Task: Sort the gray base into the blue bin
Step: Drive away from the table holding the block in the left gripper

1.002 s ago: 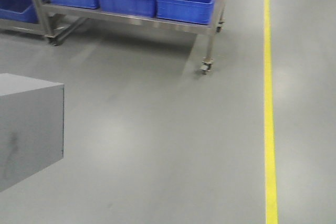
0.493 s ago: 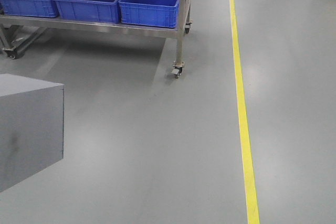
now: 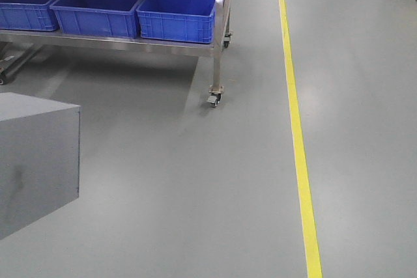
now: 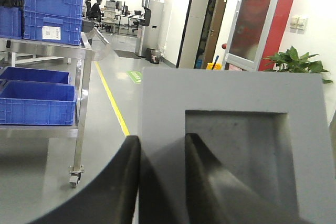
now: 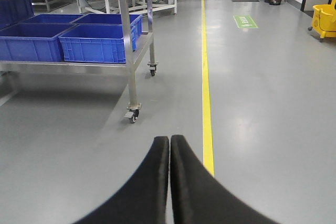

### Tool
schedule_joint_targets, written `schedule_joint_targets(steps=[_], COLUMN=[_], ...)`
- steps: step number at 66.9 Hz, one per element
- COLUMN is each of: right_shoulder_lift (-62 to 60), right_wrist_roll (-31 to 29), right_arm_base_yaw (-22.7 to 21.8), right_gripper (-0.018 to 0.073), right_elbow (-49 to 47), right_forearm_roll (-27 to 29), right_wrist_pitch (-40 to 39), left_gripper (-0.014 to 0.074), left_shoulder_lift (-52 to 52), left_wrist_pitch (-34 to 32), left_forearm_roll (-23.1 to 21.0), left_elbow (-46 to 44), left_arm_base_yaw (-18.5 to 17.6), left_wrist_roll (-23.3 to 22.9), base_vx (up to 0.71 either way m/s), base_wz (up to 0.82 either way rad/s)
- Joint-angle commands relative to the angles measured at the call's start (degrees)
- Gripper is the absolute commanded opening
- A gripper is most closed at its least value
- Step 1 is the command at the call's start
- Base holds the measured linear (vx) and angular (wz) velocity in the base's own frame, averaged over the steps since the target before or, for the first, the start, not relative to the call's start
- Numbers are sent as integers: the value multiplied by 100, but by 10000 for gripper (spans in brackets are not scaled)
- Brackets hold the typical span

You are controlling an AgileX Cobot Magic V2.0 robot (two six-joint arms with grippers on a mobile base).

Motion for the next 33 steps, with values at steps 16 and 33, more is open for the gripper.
schedule_joint_targets(steps=[16, 33], right_shoulder_lift=[103, 103], right_wrist_roll=[-70, -70], right_arm_base_yaw=[4, 4], right_gripper=[-5, -5], right_elbow=[12, 12], right_forearm_roll=[-21, -21], right_wrist_pitch=[-415, -415], left_gripper=[2, 2], left_shoulder_lift=[25, 25], left_wrist_pitch=[-587, -587], left_forearm_roll=[-32, -32], left_elbow=[-158, -158], left_arm_base_yaw=[-14, -14], left_wrist_roll=[-19, -19], base_vx=[22, 22], base_wz=[-6, -12])
